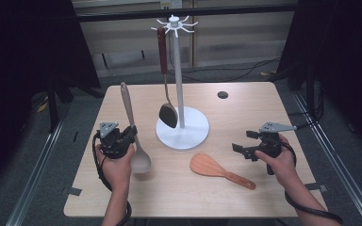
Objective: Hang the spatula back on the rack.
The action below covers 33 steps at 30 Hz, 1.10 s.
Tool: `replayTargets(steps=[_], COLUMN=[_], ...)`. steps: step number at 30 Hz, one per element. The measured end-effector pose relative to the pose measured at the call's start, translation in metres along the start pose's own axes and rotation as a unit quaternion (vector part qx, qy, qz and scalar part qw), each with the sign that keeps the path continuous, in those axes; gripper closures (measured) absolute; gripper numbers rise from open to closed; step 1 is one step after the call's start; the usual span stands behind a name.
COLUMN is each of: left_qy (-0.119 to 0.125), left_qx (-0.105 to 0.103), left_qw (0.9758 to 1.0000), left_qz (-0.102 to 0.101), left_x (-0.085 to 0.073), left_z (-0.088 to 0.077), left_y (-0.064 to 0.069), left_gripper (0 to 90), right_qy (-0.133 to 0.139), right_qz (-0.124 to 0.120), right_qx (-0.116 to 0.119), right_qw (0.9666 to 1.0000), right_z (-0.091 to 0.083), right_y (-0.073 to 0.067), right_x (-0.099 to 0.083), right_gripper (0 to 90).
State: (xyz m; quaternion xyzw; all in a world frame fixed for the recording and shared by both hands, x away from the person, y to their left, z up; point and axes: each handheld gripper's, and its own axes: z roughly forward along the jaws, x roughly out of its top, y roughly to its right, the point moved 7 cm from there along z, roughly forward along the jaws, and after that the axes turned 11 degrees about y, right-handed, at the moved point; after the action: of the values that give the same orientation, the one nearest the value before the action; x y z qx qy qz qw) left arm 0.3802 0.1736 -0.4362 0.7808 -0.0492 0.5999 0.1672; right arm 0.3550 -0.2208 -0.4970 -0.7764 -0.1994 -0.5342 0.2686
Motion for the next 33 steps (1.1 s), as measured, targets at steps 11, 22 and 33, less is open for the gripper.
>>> replayTargets(steps=[11, 22, 33], left_qy=[0.059, 0.106, 0.144], left_qx=[-0.017, -0.039, -0.062], left_qw=[0.9977, 0.9930, 0.9862], left_qz=[0.030, 0.034, 0.055], left_x=[0.017, 0.032, 0.053], left_z=[-0.007, -0.018, -0.027], left_y=[0.019, 0.039, 0.066], left_gripper=[78.7, 78.7, 78.6], right_qy=[0.001, 0.000, 0.001], right_qz=[0.000, -0.002, 0.001], right_qx=[0.003, 0.003, 0.001], right_qw=[1.0000, 1.0000, 1.0000], right_z=[0.000, 0.001, -0.001], right_y=[0.000, -0.001, 0.000], right_x=[0.000, -0.001, -0.001], right_gripper=[6.8, 6.5, 6.5])
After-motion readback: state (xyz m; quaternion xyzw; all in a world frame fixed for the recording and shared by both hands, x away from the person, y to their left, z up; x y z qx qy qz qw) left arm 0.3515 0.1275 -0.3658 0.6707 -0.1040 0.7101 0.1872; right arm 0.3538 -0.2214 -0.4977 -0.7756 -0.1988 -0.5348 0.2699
